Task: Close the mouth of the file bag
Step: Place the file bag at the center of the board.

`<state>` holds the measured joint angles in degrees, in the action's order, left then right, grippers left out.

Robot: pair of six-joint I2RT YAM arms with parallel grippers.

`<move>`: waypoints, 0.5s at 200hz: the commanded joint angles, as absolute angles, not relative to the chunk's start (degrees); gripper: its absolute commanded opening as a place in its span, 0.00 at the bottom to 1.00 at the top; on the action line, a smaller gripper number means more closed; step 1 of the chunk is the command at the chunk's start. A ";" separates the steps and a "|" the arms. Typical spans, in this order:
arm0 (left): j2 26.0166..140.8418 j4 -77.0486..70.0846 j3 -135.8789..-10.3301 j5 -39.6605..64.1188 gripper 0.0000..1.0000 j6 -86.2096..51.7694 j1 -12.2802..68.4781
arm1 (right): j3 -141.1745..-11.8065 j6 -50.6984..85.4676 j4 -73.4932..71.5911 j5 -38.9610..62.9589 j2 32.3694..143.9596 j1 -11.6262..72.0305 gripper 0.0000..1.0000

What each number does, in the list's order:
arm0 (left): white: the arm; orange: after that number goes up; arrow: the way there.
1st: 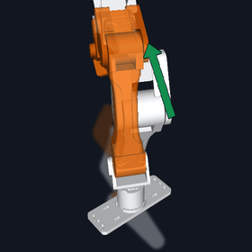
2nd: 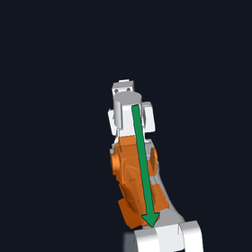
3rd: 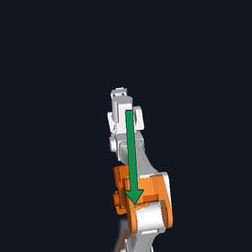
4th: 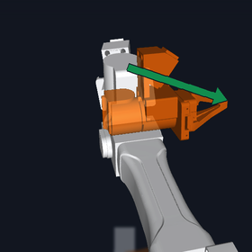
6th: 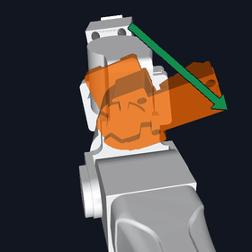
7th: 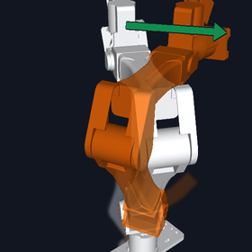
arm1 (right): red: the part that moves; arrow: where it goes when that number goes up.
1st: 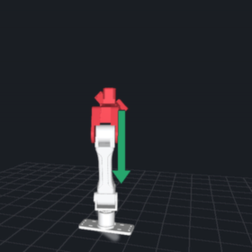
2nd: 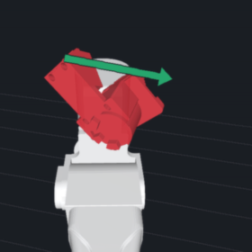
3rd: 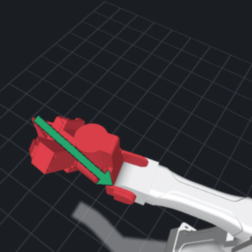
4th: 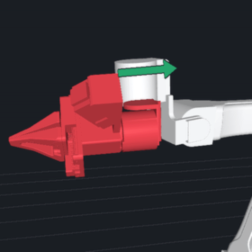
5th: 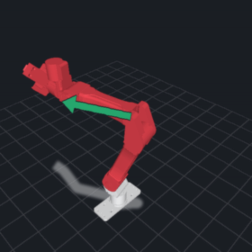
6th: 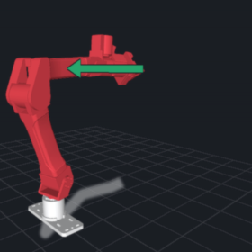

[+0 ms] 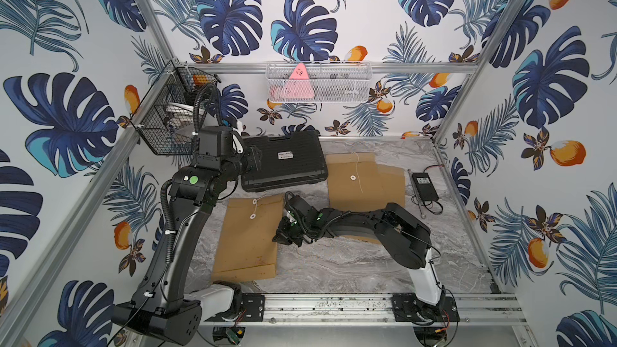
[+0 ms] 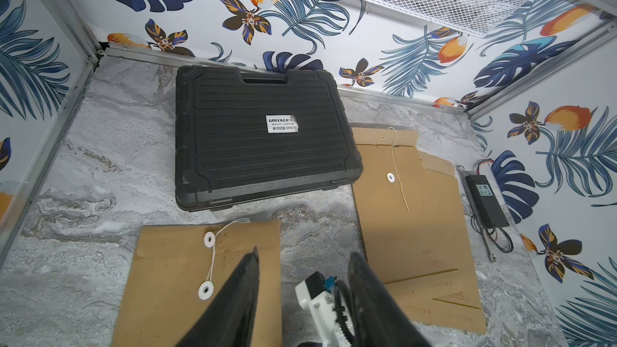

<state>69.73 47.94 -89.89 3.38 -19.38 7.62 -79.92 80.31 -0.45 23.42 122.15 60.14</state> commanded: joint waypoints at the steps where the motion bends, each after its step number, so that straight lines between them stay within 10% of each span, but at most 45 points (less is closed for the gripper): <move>1: 69.79 46.80 -89.89 3.67 0.48 -18.50 7.91 | -83.39 83.75 -0.03 20.00 124.72 60.29 0.00; 57: 70.44 46.86 -89.90 2.49 0.48 -17.67 8.44 | -86.10 76.75 11.55 16.96 123.40 60.04 0.64; 100: 72.40 44.33 -87.78 2.42 0.49 -17.75 11.37 | -77.06 60.37 28.26 9.54 107.37 48.17 0.73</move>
